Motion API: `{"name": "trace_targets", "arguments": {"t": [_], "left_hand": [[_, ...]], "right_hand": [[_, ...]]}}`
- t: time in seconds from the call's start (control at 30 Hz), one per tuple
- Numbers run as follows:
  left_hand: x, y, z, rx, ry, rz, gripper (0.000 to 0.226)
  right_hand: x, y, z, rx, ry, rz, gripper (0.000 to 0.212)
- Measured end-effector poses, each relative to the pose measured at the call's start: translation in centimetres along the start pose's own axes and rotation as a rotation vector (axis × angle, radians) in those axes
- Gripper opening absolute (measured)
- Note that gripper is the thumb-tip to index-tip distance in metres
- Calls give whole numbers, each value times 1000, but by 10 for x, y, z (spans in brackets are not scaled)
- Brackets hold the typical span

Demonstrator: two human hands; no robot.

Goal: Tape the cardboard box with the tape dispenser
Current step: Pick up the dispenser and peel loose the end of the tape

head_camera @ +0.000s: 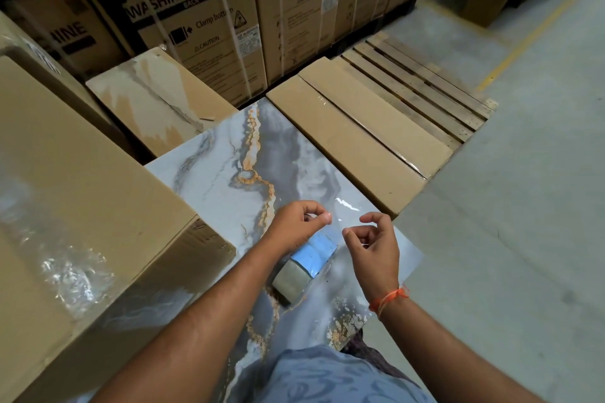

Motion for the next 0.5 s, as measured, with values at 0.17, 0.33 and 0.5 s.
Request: {"name": "trace_targets", "arguments": {"t": [0.17,0.33,0.5], "left_hand": [[1,0,-6,46,26,34,20],[6,-2,-11,72,47,40,26],[11,-2,-13,79,59,50,18]], "right_hand": [[-1,-3,-11,98,-37,-86,27],[-5,-1,-15,140,-73,-178,29],[-6,-2,-14,134,-39,-211,23]]}}
Point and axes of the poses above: each hand's wrist, its own z-axis towards the middle knuckle, its own x-axis out of the back of the hand, y = z × x, the point moved 6 cm from there along z, towards the middle knuckle, and after that the axes turned 2 degrees about x, right-handed, at the moved point
